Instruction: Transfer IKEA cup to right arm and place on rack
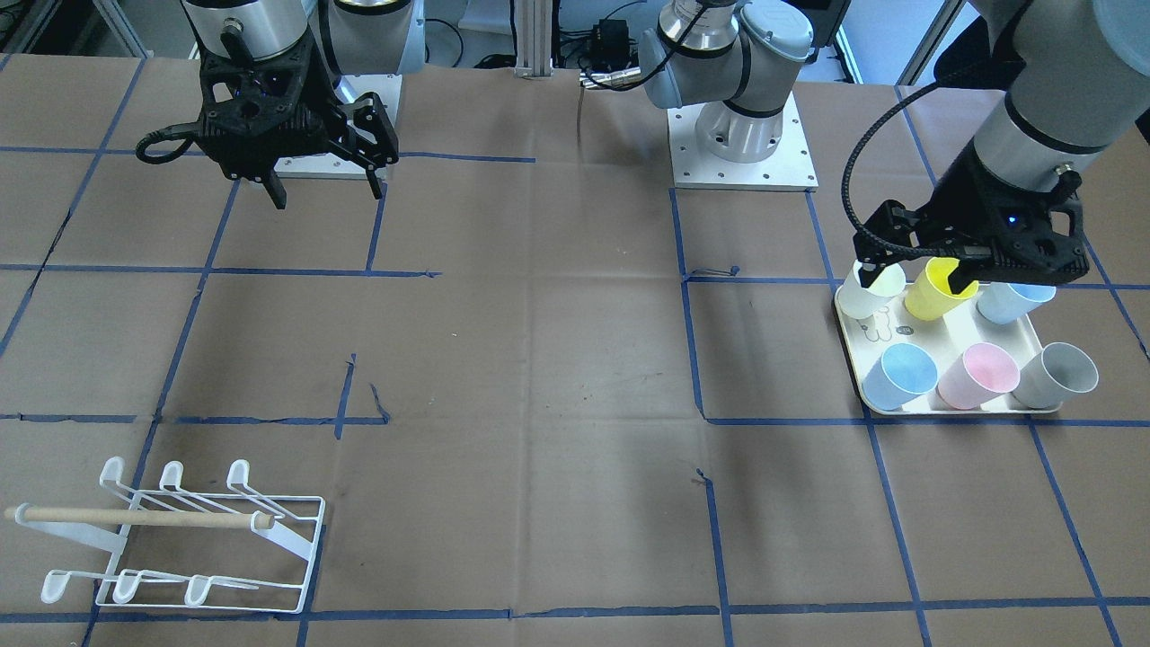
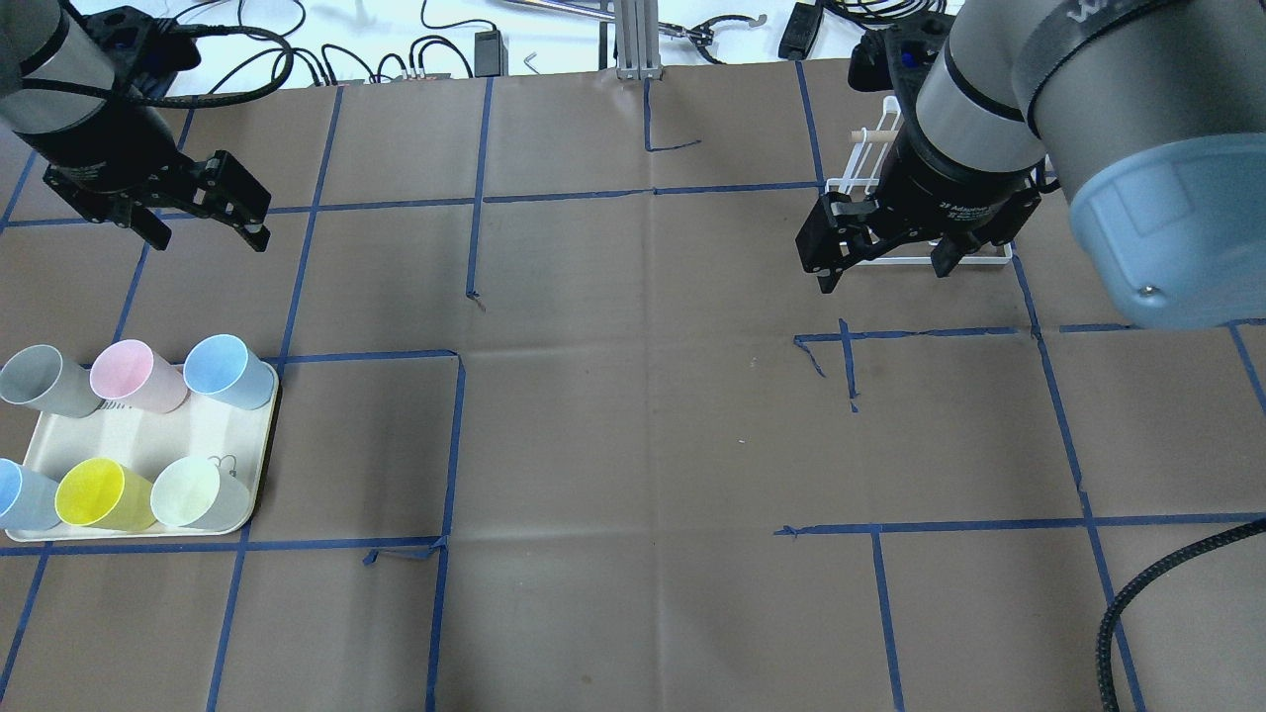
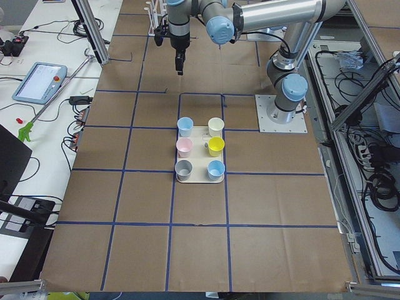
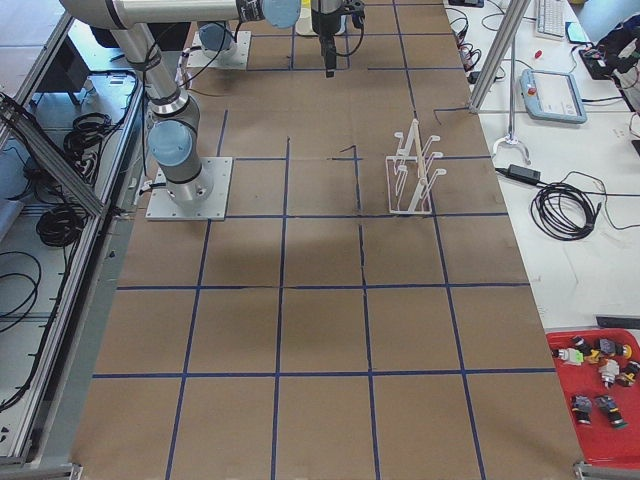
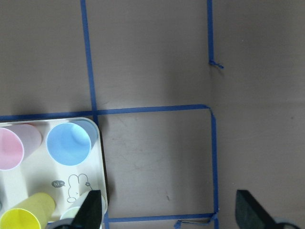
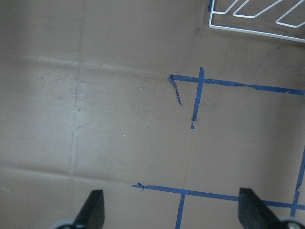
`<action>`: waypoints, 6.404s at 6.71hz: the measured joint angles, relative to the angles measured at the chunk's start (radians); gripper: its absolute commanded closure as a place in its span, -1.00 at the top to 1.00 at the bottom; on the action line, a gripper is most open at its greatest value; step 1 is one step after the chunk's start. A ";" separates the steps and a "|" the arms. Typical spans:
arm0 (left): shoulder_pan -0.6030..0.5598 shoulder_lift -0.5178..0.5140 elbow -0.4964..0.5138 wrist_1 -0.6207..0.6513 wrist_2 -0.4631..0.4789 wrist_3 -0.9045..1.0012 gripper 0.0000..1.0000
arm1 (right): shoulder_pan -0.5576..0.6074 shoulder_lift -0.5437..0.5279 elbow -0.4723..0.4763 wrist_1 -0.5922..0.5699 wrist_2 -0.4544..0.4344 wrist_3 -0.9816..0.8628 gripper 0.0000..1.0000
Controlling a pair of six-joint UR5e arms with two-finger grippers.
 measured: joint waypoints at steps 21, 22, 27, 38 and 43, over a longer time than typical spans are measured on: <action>0.168 -0.199 -0.367 0.503 0.003 0.146 -1.00 | 0.001 0.020 0.395 -1.036 0.500 0.896 0.99; 0.167 -0.197 -0.365 0.503 0.012 0.148 -1.00 | 0.001 0.021 0.442 -1.119 0.533 0.960 0.99; 0.159 -0.144 -0.319 0.493 0.076 0.148 -1.00 | 0.005 0.175 0.527 -1.689 0.580 1.311 1.00; 0.148 -0.040 0.051 0.160 -0.537 0.213 -1.00 | 0.001 0.204 0.618 -2.037 0.484 1.480 1.00; 0.013 -0.011 -0.151 0.617 -0.872 0.404 -1.00 | -0.004 0.207 0.620 -2.038 0.483 1.477 1.00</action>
